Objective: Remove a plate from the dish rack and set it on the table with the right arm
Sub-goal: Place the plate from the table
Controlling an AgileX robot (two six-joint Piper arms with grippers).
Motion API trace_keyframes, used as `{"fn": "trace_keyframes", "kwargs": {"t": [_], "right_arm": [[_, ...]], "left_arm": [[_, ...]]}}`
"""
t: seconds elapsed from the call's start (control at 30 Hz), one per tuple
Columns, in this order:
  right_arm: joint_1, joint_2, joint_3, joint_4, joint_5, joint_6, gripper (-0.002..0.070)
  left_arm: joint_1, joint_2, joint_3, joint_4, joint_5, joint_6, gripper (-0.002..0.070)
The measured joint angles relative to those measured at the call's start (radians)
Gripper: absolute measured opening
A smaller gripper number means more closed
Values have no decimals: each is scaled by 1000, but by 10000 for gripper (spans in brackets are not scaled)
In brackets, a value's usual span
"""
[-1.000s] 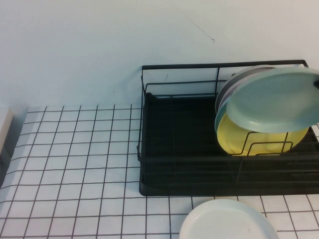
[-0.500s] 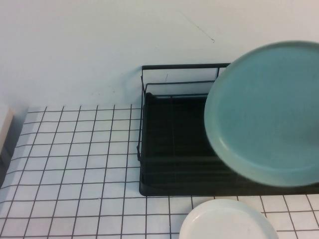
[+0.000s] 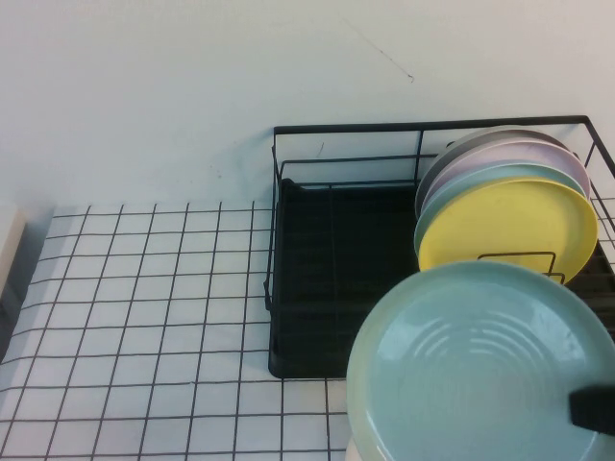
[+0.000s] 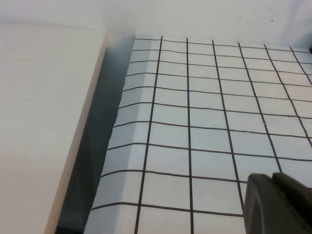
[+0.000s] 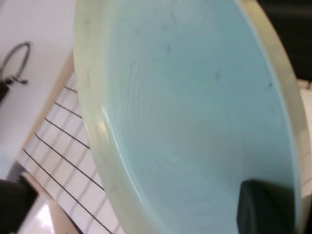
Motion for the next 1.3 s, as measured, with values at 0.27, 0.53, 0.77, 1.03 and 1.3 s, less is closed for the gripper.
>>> {"fn": "trace_keyframes", "kwargs": {"t": [0.27, 0.53, 0.77, 1.03, 1.3], "right_arm": [[0, 90, 53, -65, -106, -93, 89], [0, 254, 53, -85, -158, -167, 89], [0, 386, 53, -5, -190, -352, 95], [0, 473, 51, 39, -168, -489, 238], [0, 477, 36, 44, -128, -538, 339]], "left_arm": [[0, 0, 0, 0, 0, 0, -3], [0, 0, 0, 0, 0, 0, -3], [0, 0, 0, 0, 0, 0, -3], [0, 0, 0, 0, 0, 0, -3], [0, 0, 0, 0, 0, 0, -3]]}}
